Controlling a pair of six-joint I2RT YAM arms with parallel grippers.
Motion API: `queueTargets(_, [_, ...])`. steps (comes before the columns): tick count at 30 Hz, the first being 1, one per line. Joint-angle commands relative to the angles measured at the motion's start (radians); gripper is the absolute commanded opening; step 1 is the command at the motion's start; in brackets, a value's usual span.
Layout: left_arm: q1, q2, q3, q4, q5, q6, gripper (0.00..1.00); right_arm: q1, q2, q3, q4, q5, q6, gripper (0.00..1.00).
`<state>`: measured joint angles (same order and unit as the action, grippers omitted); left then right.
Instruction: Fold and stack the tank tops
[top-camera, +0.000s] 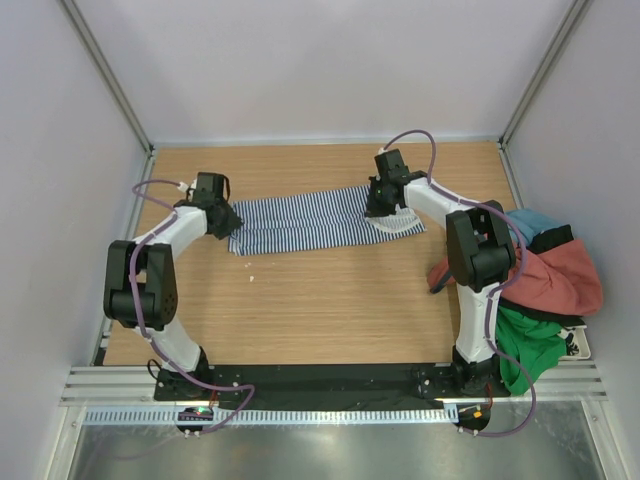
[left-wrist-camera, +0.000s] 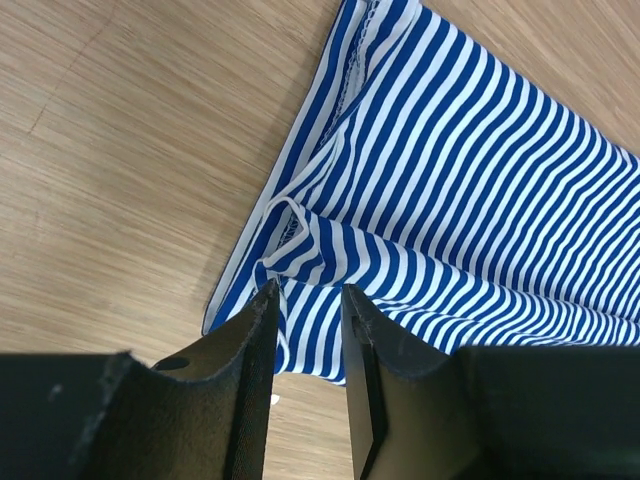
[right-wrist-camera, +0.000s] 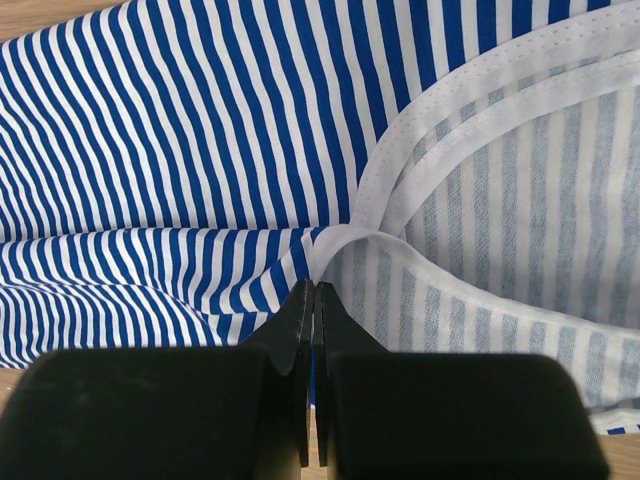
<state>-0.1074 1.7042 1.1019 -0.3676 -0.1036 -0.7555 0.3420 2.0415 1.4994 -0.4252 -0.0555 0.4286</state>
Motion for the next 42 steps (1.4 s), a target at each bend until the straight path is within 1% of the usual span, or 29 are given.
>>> queueTargets(1, [0.006,-0.005,0.019,0.052,0.002,-0.031,0.32,-0.001,-0.056,0.001,0.022,-0.018,0.002,0.01])
queueTargets(6, [0.008,0.028,0.042,0.041,-0.022,-0.025,0.29,-0.001,-0.06,0.001,0.02,-0.017,0.002,0.01])
queueTargets(10, [0.005,0.049,0.038,0.035,-0.03,-0.022,0.35,0.0,-0.064,0.001,0.019,-0.02,0.001,0.01])
queueTargets(13, [0.005,0.06,0.036,0.036,-0.015,-0.021,0.33,-0.003,-0.067,0.001,0.019,-0.023,0.004,0.01])
queueTargets(15, [0.005,0.061,0.036,0.035,-0.01,-0.015,0.22,-0.003,-0.072,-0.001,0.017,-0.024,0.004,0.01])
queueTargets(16, [0.005,0.063,0.036,0.035,-0.005,-0.012,0.15,-0.001,-0.073,-0.004,0.02,-0.026,0.004,0.01])
queueTargets(17, [0.006,0.058,0.035,0.032,-0.002,-0.008,0.0,0.0,-0.079,-0.005,0.02,-0.027,0.006,0.01])
queueTargets(19, [0.005,0.043,0.032,0.029,-0.004,-0.002,0.0,-0.001,-0.089,-0.014,0.02,-0.026,0.006,0.01])
queueTargets(24, [0.006,-0.05,0.019,-0.004,-0.013,0.008,0.0,-0.001,-0.156,-0.059,0.042,-0.012,0.016,0.01])
queueTargets(28, [0.005,-0.132,-0.019,-0.011,0.015,0.004,0.0,-0.001,-0.251,-0.178,0.112,0.003,0.041,0.01])
queueTargets(34, [0.0,-0.254,-0.1,-0.024,0.05,0.002,0.0,-0.003,-0.352,-0.309,0.146,-0.007,0.052,0.01])
queueTargets(42, [-0.018,-0.377,-0.211,-0.053,0.096,-0.004,0.0,0.0,-0.5,-0.494,0.172,-0.012,0.067,0.01])
